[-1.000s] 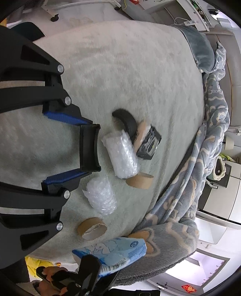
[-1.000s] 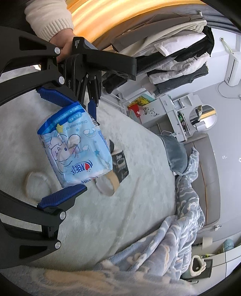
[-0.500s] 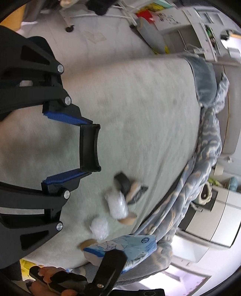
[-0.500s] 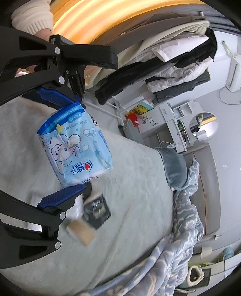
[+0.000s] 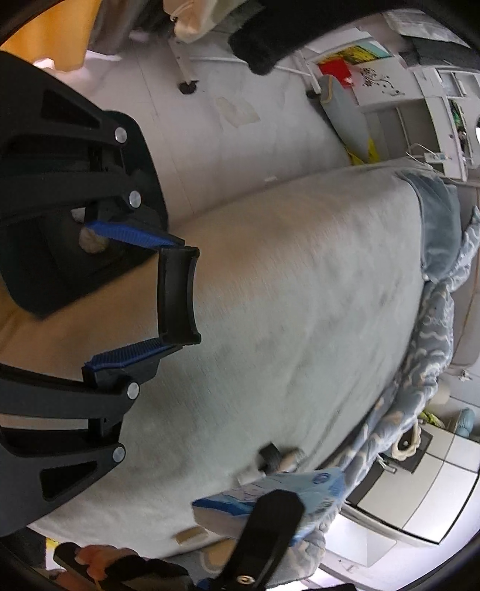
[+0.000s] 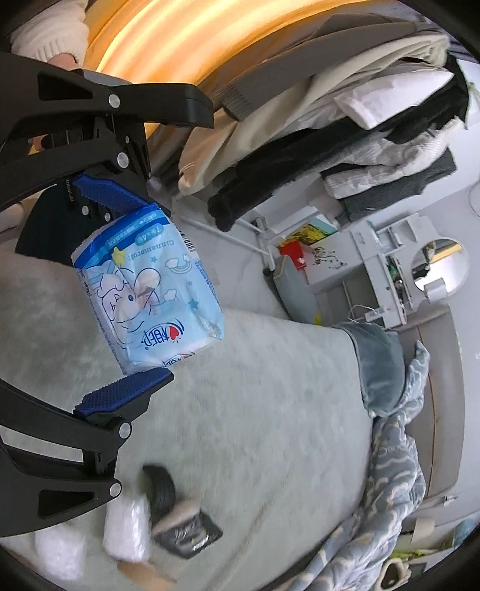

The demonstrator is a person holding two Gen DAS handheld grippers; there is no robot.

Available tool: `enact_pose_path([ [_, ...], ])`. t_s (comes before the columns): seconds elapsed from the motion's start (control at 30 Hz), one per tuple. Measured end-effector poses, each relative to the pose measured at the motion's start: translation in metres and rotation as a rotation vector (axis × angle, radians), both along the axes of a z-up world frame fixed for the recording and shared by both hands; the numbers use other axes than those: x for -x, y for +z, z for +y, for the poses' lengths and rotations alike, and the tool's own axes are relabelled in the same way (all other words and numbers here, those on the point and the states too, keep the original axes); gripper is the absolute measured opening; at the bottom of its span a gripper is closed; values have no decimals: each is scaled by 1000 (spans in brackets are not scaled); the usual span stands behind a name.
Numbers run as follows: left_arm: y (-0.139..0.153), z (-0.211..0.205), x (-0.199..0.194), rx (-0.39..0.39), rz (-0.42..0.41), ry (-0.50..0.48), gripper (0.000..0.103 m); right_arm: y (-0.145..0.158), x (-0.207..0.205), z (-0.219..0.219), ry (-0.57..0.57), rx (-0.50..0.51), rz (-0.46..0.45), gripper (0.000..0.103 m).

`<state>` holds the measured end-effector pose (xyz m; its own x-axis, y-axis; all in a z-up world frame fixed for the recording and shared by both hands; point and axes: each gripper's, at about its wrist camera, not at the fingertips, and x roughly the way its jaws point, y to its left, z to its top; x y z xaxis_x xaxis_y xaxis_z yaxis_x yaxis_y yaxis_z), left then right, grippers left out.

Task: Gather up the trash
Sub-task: 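Drop the black strap from the left tool into the bin while the right tool drops the wipes pack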

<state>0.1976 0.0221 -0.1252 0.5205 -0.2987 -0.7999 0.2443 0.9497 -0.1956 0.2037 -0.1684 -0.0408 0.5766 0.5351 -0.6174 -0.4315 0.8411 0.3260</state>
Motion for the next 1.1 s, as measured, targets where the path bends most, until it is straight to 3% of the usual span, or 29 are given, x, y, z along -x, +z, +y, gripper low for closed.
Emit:
enact_pose_path([
  [0.43,-44,55,5,-62,133,21,51,-5,-9,70,85,5,27,81],
  [0.7,-64,88,6,-48,249,42,51,-21,-17,102,118,37,63,81],
  [0.87,-75,101,13,-63,296,34,67,-32,-22,120,128,60,92,81],
  [1.1,-80,124,17,-71,317,34,79,-46,-27,144,142,94,125,81],
])
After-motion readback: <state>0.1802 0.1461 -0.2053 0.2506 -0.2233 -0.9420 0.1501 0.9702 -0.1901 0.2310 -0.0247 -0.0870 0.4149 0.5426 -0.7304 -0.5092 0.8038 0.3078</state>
